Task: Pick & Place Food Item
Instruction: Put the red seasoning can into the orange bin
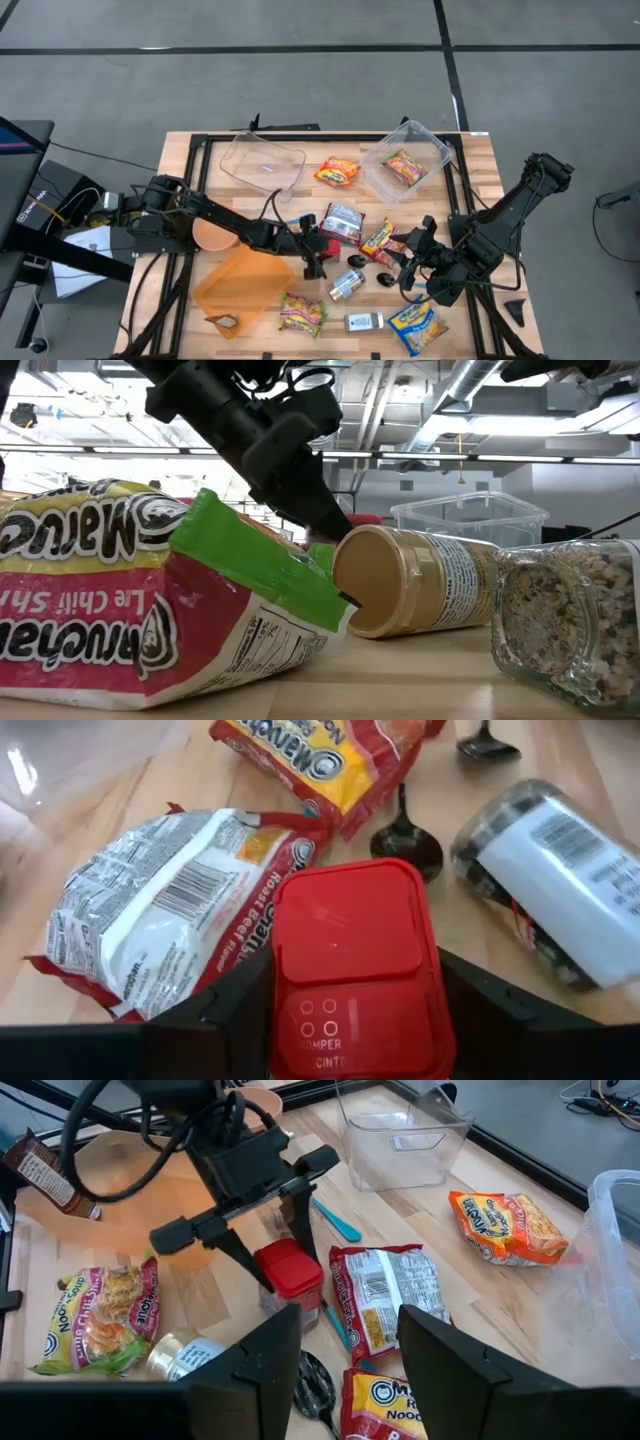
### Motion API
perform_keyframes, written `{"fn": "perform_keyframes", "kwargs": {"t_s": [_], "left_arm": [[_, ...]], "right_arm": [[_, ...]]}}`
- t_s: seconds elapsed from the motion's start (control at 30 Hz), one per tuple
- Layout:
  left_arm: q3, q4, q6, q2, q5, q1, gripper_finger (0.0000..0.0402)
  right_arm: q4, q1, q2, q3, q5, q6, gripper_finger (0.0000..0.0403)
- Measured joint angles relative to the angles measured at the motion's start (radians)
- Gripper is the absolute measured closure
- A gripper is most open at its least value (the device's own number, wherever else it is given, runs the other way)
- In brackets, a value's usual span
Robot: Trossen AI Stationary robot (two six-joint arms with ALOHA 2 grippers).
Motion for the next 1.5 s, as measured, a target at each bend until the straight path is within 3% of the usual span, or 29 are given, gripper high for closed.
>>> {"fn": "perform_keyframes", "kwargs": {"t_s": [0.17,0.33,0.47,0.67,0.9,1.13,1.5], "left_arm": [[0.000,-0.021,0.017,-0.076,0.011,-0.003,0.0195],[0.000,-0.156,0.038,-0.225,0.029,-0.076,0.0195],[-0.009,-0.318,0.038,-0.373,0.023,-0.188,0.0195],[-0.125,-0.328,0.021,-0.582,-0.027,-0.402,0.0195],[-0.311,-0.365,-0.223,-0.757,-0.162,-0.619,0.0195],[-0.475,-0.359,-0.498,-0.818,-0.270,-0.764,0.0195],[-0.509,-0.349,-0.600,-0.802,-0.255,-0.871,0.0195]], "right_arm": [[-0.001,0.000,0.000,0.000,0.000,0.000,0.0239],[-0.001,0.000,0.000,0.000,-0.004,0.000,0.0239],[-0.001,0.000,0.000,0.000,-0.004,0.000,0.0239],[0.000,0.000,0.000,0.000,-0.004,0.000,0.0239],[0.002,-0.001,0.000,0.000,-0.003,0.000,0.0239],[0.003,-0.017,0.000,0.000,0.006,0.000,0.0239],[0.011,-0.022,0.000,0.000,0.006,0.000,0.0239]]}}
